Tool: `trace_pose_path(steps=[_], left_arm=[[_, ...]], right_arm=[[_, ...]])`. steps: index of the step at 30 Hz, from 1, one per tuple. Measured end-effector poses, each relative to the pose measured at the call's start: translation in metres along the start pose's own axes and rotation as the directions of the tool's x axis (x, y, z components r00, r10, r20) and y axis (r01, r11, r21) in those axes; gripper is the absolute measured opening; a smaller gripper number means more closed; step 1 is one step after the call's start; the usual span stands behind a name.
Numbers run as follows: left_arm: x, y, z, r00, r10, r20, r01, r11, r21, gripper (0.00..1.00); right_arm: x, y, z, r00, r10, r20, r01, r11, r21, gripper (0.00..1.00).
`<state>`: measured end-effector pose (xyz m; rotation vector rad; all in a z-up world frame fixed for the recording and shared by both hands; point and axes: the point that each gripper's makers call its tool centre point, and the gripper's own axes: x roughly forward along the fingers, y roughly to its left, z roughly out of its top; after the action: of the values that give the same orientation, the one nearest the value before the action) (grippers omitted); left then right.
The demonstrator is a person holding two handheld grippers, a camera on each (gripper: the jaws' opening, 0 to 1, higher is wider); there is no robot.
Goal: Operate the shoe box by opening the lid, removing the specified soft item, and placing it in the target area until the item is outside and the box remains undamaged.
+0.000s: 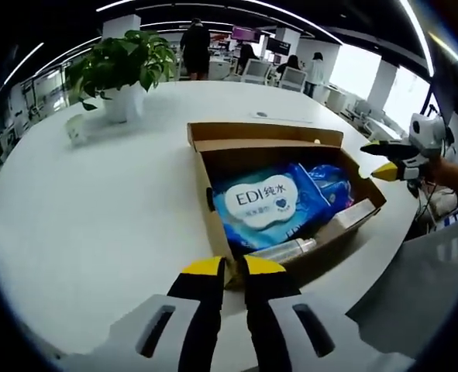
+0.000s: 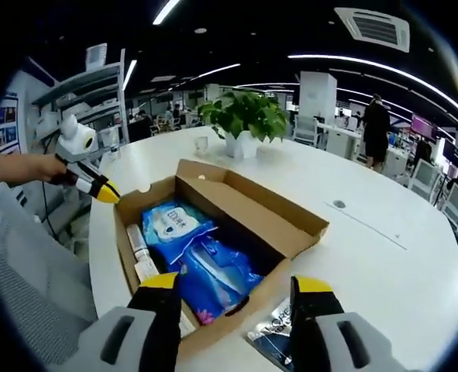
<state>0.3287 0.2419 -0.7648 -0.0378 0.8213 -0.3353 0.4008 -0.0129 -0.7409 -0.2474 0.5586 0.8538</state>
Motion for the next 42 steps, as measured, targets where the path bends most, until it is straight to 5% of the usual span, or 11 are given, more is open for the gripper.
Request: trace_pose_path(steps=[26, 38, 42], left_arm=[[0.0, 0.003, -0.002, 0.999, 0.045, -0.024, -0.047, 0.994, -0.096, 0.03], [0.001, 0.003, -0.002, 0.998, 0.049, -0.032, -0.052, 0.994, -0.098, 0.03], [0.001, 0.004, -0.002, 0.998, 0.048, -0.031, -0.052, 0.992, -0.113, 0.03]], right_arm=[[0.085, 0.055, 0.001, 0.988, 0.136, -0.071, -0.134, 0.99, 0.034, 0.38], [0.112, 0.054, 0.004, 0.99, 0.127, -0.059, -0.113, 0.973, 0.201, 0.22], [0.116, 0.053, 0.002, 0.989, 0.123, -0.076, -0.09, 0.936, 0.342, 0.16]])
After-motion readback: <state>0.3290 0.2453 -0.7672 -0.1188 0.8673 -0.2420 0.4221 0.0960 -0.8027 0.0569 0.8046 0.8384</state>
